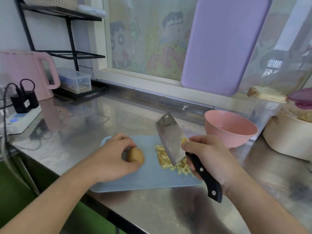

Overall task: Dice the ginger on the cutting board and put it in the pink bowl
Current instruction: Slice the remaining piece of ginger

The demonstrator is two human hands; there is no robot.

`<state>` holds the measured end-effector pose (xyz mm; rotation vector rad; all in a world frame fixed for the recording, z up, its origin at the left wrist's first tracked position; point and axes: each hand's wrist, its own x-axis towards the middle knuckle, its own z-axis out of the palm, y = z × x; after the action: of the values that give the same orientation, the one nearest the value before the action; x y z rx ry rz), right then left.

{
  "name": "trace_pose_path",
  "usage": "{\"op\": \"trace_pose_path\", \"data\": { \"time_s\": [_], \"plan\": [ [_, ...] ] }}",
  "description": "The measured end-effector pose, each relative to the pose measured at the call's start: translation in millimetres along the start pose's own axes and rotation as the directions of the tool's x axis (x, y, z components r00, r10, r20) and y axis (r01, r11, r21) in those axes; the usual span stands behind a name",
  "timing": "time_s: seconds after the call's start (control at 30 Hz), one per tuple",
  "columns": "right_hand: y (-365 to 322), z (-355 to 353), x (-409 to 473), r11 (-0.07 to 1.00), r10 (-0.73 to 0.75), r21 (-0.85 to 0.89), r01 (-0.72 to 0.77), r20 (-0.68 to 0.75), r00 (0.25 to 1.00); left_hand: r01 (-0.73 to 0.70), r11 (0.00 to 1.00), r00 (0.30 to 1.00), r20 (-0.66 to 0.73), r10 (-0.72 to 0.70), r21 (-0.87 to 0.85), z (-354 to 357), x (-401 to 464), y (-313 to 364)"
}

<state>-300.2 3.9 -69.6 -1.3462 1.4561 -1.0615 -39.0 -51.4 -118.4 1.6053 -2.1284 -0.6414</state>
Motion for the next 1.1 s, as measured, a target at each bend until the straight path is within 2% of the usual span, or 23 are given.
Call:
{"op": "trace_pose_path", "data": {
  "time_s": [0.27,0.4,0.53,0.7,0.87,1.1],
  "plan": [
    [0.2,14.2,-6.8,0.987,-0.057,-0.151,0.063,0.043,0.997,-0.064,0.968,0.960,-0.280,-0.007,-0.244,18.3,-8.6,11.7],
    [3.6,23.6,-6.3,0.979,-0.062,-0.192,0.076,0.075,0.995,-0.055,0.936,0.966,-0.257,-0.039,-0.348,23.5,-7.3,23.4],
    [3.1,30.8,-7.6,0.981,-0.035,-0.185,0.053,0.101,0.994,-0.044,0.942,0.972,-0.231,-0.036,-0.333,26.2,-5.0,31.7],
    [0.6,32.1,-10.2,0.994,0.025,-0.106,-0.012,0.118,0.993,-0.005,0.925,0.975,-0.206,-0.079,-0.381,21.5,-7.2,31.0],
    [-2.4,36.4,-14.6,0.998,0.036,-0.048,-0.029,0.144,0.989,-0.016,0.861,0.968,-0.222,-0.112,-0.508,24.7,-9.0,23.7],
    [-6.5,44.9,-11.4,0.993,0.013,-0.122,0.001,0.115,0.993,-0.039,0.872,0.968,-0.236,-0.088,-0.487,25.0,-11.6,28.0]
  ]
}}
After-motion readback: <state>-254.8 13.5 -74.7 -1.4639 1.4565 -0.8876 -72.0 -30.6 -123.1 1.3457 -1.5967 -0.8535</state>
